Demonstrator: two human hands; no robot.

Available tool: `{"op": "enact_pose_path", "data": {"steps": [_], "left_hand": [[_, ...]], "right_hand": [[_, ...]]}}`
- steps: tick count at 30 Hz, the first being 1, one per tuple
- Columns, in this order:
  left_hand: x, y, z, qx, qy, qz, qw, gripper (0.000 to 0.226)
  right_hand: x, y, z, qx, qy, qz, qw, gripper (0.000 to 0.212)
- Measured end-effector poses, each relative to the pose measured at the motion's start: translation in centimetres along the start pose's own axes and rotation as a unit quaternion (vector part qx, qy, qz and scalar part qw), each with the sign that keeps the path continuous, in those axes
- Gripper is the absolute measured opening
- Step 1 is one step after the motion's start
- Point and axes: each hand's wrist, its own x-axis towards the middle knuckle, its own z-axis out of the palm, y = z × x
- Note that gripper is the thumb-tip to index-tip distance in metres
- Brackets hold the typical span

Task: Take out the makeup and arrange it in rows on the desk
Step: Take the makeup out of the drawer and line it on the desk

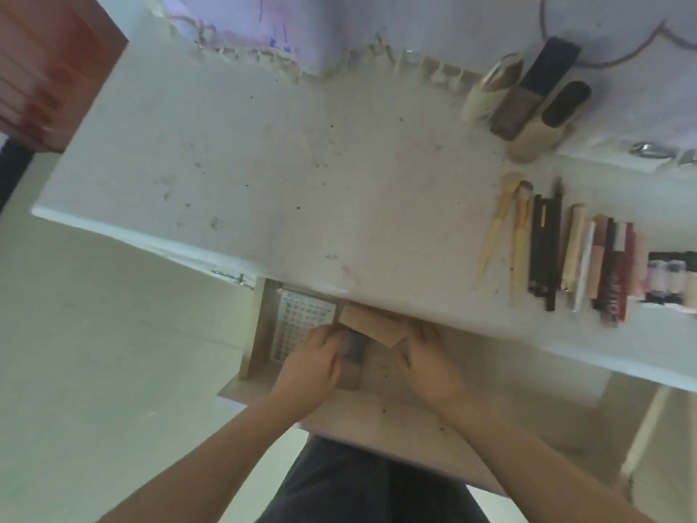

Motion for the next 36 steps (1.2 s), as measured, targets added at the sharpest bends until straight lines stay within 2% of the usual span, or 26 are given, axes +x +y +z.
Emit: {"op": "enact_pose_path", "data": {"steps": [2, 4, 7, 9, 13, 17, 19, 23, 25, 27, 29, 31, 33, 36], "left_hand": [[1.8, -0.8, 1.8, 0.068, -0.019, 0.002, 0.998, 0.053], [3.2, -0.8, 3.3, 0.13, -0.032, 0.003, 0.991, 0.061], [2.9, -0.7, 4.6, 0.141, -0.018, -0.034, 0.989, 0.059], [1.9, -0.9, 5.1, 0.141, -0.02, -0.055, 0.988, 0.054], [2.0, -0.6, 4.9, 0.24, -0.042, -0.029, 0.969, 0.058], [4.1, 0.2, 3.5, 0.315, -0.088, -0.011, 0.945, 0.048], [4.4, 0.2, 3.0, 0.312, -0.1, -0.009, 0.945, 0.047], [2.3, 1.0, 0.5, 0.169, -0.206, 0.008, 0.964, 0.028], [0.6, 1.7, -1.7, 0.111, -0.199, 0.051, 0.972, 0.021], [-0.5, 3.1, -4.6, 0.027, -0.149, 0.075, 0.986, 0.017], [-0.2, 5.3, -8.3, -0.11, -0.072, 0.056, 0.99, 0.019], [1.9, 7.6, -11.6, -0.266, 0.019, 0.021, 0.964, 0.028], [5.5, 9.7, -13.5, -0.346, 0.074, 0.008, 0.935, 0.027], [11.2, 12.6, -13.4, -0.388, 0.105, -0.023, 0.915, 0.027]], "right_hand": [[2.5, -0.1, 0.7, -0.045, 0.027, 0.058, 0.997, 0.047], [4.2, -0.8, 1.1, -0.1, 0.037, 0.08, 0.991, 0.043], [4.8, -1.7, 2.6, -0.129, 0.031, 0.091, 0.987, 0.047], [4.2, -1.8, 3.9, -0.114, 0.025, 0.112, 0.987, 0.044], [1.8, -0.6, 5.3, -0.015, -0.011, 0.147, 0.989, 0.031], [-1.1, 1.0, 4.4, 0.065, -0.004, 0.143, 0.988, 0.02], [-2.5, 1.8, 2.9, 0.086, -0.002, 0.127, 0.988, 0.012], [-5.7, 2.2, -2.2, 0.047, -0.006, 0.031, 0.998, 0.009], [-7.8, 1.7, -5.6, 0.043, -0.006, -0.016, 0.999, 0.008], [-9.4, 0.7, -10.2, 0.057, 0.014, -0.047, 0.997, 0.004], [-9.6, -0.6, -15.9, 0.082, 0.077, -0.064, 0.992, 0.018], [-8.1, -1.4, -21.5, 0.088, 0.179, -0.076, 0.977, 0.025], [-5.0, -2.1, -26.4, 0.055, 0.268, -0.087, 0.958, 0.015], [0.8, -3.4, -31.3, -0.011, 0.292, -0.077, 0.953, 0.012]]}}
